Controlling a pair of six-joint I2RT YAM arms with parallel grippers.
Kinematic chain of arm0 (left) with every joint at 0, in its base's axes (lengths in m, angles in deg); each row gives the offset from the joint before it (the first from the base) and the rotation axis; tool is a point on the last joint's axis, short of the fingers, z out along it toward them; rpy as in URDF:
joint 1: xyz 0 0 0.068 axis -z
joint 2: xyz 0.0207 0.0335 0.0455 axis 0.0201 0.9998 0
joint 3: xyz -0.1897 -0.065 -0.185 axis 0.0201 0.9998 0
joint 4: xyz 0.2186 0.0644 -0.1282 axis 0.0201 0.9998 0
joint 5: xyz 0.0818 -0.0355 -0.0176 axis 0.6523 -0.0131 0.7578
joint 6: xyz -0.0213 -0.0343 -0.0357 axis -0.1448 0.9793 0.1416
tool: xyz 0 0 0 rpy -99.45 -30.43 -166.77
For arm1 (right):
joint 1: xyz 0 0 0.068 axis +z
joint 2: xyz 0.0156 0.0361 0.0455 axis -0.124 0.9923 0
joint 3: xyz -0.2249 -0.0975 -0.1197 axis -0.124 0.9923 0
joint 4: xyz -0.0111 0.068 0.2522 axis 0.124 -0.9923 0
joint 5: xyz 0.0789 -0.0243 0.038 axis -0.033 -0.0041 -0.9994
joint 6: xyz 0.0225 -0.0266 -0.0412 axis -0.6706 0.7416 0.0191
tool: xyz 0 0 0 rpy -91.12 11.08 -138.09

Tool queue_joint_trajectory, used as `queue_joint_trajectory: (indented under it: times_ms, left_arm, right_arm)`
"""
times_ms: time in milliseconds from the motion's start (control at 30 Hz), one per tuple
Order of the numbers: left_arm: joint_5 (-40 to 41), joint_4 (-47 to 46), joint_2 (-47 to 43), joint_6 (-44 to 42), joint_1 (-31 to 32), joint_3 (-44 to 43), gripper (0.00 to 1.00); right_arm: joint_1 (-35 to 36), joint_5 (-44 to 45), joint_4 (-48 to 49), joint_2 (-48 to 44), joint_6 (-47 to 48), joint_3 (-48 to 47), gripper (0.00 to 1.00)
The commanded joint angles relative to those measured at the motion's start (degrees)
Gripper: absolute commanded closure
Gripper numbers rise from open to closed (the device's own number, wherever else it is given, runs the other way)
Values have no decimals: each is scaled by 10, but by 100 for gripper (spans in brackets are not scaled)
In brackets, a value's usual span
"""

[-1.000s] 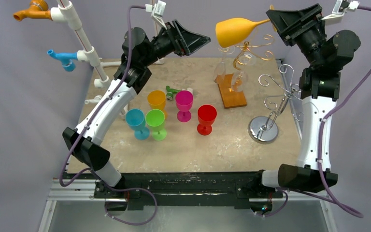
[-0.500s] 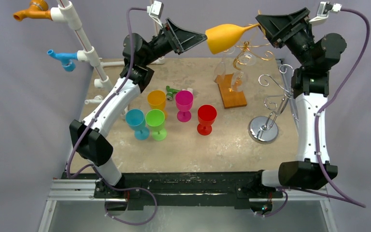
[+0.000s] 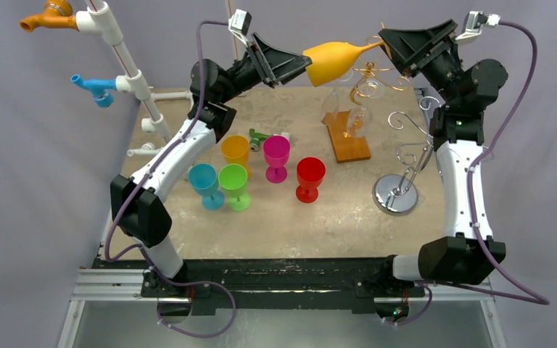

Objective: Take the wine glass off the wine glass rack
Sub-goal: Place the wine glass at the center of the board.

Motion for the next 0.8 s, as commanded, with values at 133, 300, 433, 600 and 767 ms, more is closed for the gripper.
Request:
queue_joint_trajectory:
  times_ms: [133,300,433,600,767]
  left_arm:
    - [1,-17,-5,16,26,-9,54]
    - [9,-3,-7,10,38,-9,73]
    - [19,31,-18,-16,51,-10,97]
    - [46,117,-49,-79,66,-8,100]
    - [108,273,-91,-193,89,-26,100]
  right_arm:
    - [7,-18,63,-23,-21,21,37]
    - [8,-24,69,-40,-21,46,37]
    - [8,-29,66,-58,-15,67,28]
    - [8,-31,-50,-81,58,54,2]
    - [8,18,-236,-109,169,19,1]
